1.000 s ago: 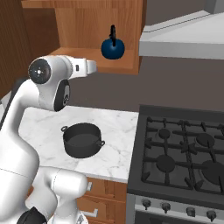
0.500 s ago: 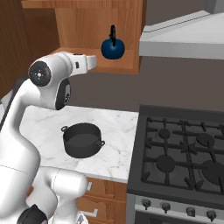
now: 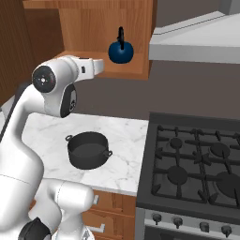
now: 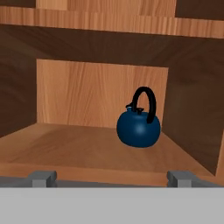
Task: Pick the kettle from the cabinet and place it on a stove burner. Then pick the pot from the counter and place it on another stove burner. Finally, turn both burners on.
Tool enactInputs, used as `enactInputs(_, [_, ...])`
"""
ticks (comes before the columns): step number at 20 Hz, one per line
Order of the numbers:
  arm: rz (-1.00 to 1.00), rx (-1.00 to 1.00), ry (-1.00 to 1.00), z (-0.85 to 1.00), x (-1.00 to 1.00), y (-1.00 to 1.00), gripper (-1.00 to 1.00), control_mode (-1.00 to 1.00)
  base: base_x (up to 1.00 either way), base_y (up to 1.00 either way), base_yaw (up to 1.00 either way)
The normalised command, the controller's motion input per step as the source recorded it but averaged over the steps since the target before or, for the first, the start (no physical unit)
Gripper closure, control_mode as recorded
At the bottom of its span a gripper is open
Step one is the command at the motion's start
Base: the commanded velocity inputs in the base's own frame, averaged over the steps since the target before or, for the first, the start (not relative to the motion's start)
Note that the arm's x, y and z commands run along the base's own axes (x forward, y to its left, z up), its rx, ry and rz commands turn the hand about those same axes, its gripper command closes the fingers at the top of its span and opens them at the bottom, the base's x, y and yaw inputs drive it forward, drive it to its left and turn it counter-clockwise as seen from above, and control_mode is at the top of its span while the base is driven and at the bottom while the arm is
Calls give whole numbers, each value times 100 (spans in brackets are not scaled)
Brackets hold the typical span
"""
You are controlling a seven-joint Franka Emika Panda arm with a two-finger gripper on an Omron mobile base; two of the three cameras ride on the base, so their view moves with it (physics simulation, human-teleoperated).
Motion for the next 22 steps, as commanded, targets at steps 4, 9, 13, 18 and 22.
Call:
enactInputs(4, [0,0,0,0,7,0,-100,-100,0,0,0])
enactInputs(9, [0,0,0,0,13,0,-100,-100,0,0,0])
enactInputs(13, [0,0,0,0,20,-1,-100,-100,0,0,0])
enactInputs(18, [0,0,0,2,28,-1,-100,-100,0,0,0])
enactInputs(22, [0,0,0,4,26,-8,-100,-100,0,0,0])
